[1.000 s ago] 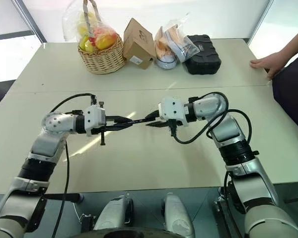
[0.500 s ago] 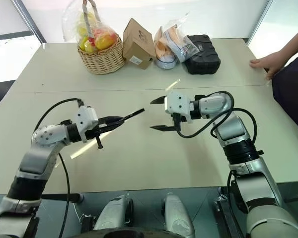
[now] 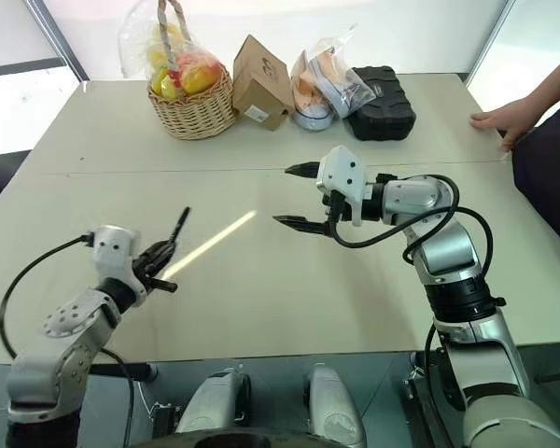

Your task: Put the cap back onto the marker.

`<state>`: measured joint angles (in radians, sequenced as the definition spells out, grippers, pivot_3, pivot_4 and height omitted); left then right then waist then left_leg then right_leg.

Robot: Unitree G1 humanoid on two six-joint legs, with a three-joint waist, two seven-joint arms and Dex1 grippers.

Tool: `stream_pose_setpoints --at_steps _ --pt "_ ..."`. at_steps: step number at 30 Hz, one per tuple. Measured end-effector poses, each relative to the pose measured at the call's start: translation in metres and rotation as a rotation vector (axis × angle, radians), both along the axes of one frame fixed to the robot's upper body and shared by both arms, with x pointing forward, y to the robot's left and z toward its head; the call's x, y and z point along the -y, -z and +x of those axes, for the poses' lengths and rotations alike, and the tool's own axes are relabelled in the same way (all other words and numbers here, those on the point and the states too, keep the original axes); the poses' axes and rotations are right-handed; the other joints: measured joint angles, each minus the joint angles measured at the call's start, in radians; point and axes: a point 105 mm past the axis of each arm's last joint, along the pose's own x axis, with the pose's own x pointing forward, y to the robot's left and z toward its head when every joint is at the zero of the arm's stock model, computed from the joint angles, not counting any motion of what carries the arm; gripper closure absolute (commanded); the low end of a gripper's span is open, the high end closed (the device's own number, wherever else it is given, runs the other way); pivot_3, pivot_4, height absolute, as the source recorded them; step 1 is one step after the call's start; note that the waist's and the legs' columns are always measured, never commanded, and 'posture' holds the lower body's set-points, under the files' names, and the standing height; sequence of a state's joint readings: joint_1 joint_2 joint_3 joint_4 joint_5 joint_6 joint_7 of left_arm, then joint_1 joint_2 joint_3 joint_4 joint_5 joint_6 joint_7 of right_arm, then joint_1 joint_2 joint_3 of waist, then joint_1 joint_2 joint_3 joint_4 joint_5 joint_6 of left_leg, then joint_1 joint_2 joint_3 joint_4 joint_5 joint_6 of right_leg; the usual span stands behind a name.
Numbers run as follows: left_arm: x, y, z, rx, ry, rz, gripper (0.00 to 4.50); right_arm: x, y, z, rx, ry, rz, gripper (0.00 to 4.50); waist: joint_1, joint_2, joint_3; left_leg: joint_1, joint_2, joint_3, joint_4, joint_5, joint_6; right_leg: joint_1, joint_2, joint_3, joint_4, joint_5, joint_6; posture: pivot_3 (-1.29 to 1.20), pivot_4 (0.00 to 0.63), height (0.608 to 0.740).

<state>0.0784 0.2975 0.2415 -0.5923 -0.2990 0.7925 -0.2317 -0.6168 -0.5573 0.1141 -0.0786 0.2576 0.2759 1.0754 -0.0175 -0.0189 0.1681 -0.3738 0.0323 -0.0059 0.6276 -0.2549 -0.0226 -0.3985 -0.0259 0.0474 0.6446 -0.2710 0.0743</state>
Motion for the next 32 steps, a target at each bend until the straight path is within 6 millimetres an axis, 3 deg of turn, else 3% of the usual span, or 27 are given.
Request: stream_pose_setpoints --at_steps 3,11,13,14,20,25,32 --pt "-0.011 0.003 -0.007 -0.020 -0.080 0.010 4.50 -0.001 0.000 0.000 -0.002 0.001 0.008 0.20 0.000 0.000 0.000 0.000 0.000 0.000 0.000 0.000 0.000 0.000 0.000 0.000 0.000 -0.001 -0.003 0.00 0.150 0.740" --pt "-0.012 0.025 -0.020 -0.113 -0.141 -0.032 4.50 -0.007 0.000 -0.001 -0.005 -0.019 0.011 0.20 0.000 0.000 0.000 0.000 0.000 0.001 0.000 0.000 0.000 0.000 -0.001 0.000 -0.002 -0.002 -0.003 0.00 0.150 0.740" --pt "-0.012 0.028 -0.022 -0.122 -0.148 -0.038 3.51 -0.008 -0.001 -0.001 0.001 -0.027 0.008 0.12 0.000 0.000 0.000 0.000 0.000 0.001 0.000 0.000 0.000 0.000 -0.001 0.000 -0.003 -0.002 -0.004 0.00 0.150 0.740" --pt "-0.012 0.028 -0.022 -0.124 -0.150 -0.041 3.26 -0.008 -0.001 -0.001 0.002 -0.030 0.007 0.12 0.000 0.000 0.000 0.000 0.000 0.001 0.000 0.000 0.000 0.000 -0.001 0.000 -0.004 -0.002 -0.004 0.00 0.150 0.740" --pt "-0.010 0.029 -0.025 -0.128 -0.147 -0.060 0.17 -0.008 -0.001 -0.001 0.003 -0.048 -0.003 0.12 0.000 0.000 0.000 -0.001 0.001 0.001 -0.001 0.000 0.000 0.001 -0.002 0.001 -0.009 -0.002 -0.004 0.00 0.150 0.740" --pt "-0.008 0.021 -0.034 -0.092 -0.153 -0.052 0.04 0.000 0.002 -0.004 -0.029 -0.069 -0.053 0.12 0.001 0.000 0.000 -0.002 0.001 0.002 -0.004 0.000 0.000 0.002 -0.004 0.001 -0.012 -0.002 -0.004 0.00 0.150 0.740" --pt "0.008 -0.023 -0.056 0.088 -0.131 -0.052 0.04 0.013 0.002 -0.017 -0.128 -0.119 -0.127 0.12 0.003 0.000 0.000 -0.002 0.000 0.002 -0.006 0.000 0.000 0.002 -0.006 0.001 -0.015 -0.002 -0.005 0.00 0.150 0.740"
